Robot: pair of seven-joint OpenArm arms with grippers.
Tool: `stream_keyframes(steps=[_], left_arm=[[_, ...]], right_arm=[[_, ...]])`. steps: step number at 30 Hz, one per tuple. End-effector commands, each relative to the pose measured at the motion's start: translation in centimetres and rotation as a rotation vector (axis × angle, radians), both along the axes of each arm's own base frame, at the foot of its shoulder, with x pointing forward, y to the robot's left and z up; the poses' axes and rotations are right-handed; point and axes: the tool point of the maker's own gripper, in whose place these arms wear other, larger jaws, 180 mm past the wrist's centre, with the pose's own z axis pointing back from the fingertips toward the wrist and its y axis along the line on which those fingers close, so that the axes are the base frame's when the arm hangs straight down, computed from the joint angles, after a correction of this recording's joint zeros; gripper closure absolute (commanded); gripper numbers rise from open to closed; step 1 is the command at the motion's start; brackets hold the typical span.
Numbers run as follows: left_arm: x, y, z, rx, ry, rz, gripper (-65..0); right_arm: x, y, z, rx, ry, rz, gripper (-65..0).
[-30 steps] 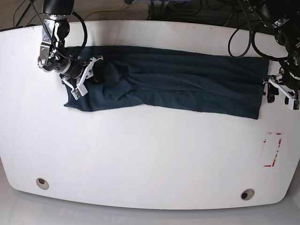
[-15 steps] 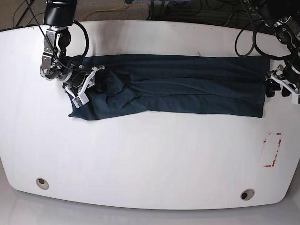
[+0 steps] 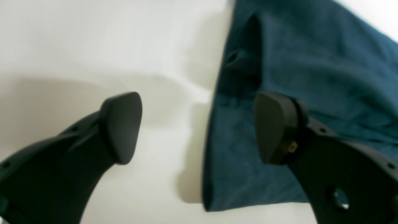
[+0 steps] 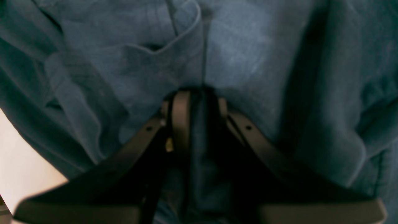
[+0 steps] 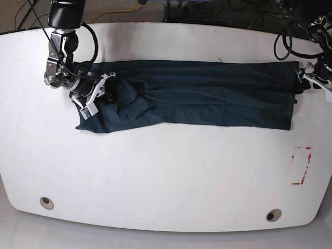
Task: Layout the t-shirt on the table in an organized manner, then fold the t-shirt properly
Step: 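Pull the shirt ends apart with both grippers to flatten the strip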
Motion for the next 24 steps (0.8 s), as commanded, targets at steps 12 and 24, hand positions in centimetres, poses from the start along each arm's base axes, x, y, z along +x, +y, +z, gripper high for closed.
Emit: stream_keyframes(steps=[12,24], left_arm=[[3.0,-3.0,0.5,-0.152,-0.109,-0.049,-53.1],[3.4,-6.0,-0.9,-0.200,-0.084,-0.104,-46.7]], right_arm=[[-2.4,-2.1,-2.5,-0.141,0.136,0.010,-11.7],[-2.3,-2.1,-2.5,-0.141,0.135,0.010,-11.7]])
